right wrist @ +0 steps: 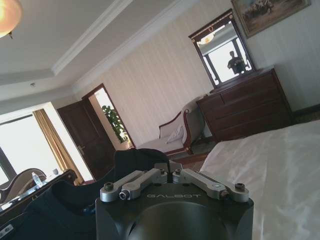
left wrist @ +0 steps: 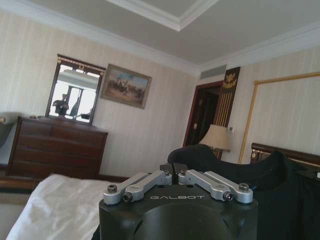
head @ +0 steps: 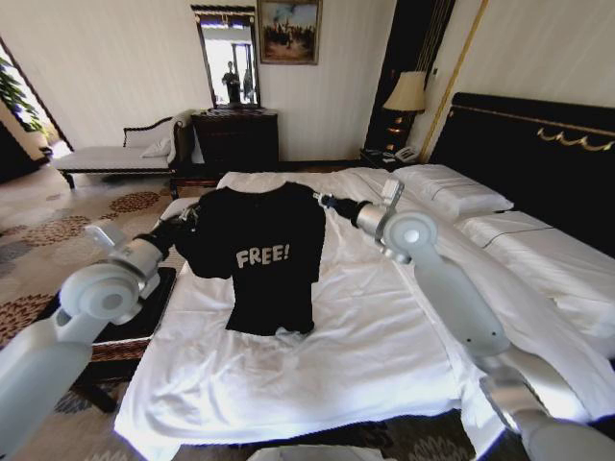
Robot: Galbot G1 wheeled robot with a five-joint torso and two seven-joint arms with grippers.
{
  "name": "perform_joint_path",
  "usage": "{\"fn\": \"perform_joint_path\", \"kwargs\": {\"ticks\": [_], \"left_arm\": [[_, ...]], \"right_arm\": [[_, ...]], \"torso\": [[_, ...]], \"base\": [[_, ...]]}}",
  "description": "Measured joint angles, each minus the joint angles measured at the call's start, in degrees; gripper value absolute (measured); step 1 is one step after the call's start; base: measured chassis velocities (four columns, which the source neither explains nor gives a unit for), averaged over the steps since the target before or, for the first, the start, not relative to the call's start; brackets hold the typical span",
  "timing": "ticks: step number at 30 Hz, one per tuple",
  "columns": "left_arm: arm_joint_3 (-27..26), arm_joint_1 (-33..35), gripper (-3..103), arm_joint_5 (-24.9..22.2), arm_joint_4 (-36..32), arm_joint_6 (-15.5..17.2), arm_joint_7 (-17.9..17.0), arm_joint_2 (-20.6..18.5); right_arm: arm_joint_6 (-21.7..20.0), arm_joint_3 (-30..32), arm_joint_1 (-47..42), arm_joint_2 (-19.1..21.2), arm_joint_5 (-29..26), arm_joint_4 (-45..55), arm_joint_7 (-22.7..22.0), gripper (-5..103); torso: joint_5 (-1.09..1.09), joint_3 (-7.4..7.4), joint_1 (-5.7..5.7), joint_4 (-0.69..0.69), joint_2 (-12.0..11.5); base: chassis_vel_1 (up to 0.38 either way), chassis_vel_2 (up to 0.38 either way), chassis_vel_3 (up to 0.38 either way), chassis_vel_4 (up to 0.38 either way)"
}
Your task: Fold the clothes on the bed and place them into the basket.
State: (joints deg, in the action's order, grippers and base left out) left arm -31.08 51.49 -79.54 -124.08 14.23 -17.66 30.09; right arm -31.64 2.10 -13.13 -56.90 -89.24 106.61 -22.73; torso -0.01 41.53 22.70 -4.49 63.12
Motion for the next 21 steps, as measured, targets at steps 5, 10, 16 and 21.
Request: {"fn": "perform_joint_path", "kwargs": {"ticks": [5, 10, 16, 21], "left_arm": [[-0.3, -6.1, 0, -4.7, 0.1, 0.3, -1.0, -4.4], [-0.6, -11.5, 0, -9.8, -0.4, 0.6, -2.2, -8.5], [-0.8, -15.6, 0, -14.2, -1.2, 0.7, -2.6, -12.4], [-3.0, -14.6, 0, -17.1, -3.8, 0.8, -3.0, -14.7]], "right_arm": [[0.9, -1.4, 8.0, 1.8, -5.1, -1.9, -2.2, 0], [1.4, -2.1, 12.4, 4.6, -9.1, -2.2, -2.2, 0], [1.8, -2.1, 14.1, 6.6, -11.3, -1.3, -2.2, 0], [2.0, -1.2, 13.7, 7.7, -14.3, 1.2, -3.6, 0]], "torso": [[0.03, 0.0, 0.0, 0.01, 0.0], [0.0, 0.0, 0.01, 0.04, 0.0], [0.03, -0.01, -0.02, 0.01, 0.0], [0.01, 0.0, 0.0, 0.05, 0.0]], "base": [[0.0, 0.0, 0.0, 0.0], [0.0, 0.0, 0.0, 0.0], [0.0, 0.0, 0.0, 0.0], [0.0, 0.0, 0.0, 0.0]]}}
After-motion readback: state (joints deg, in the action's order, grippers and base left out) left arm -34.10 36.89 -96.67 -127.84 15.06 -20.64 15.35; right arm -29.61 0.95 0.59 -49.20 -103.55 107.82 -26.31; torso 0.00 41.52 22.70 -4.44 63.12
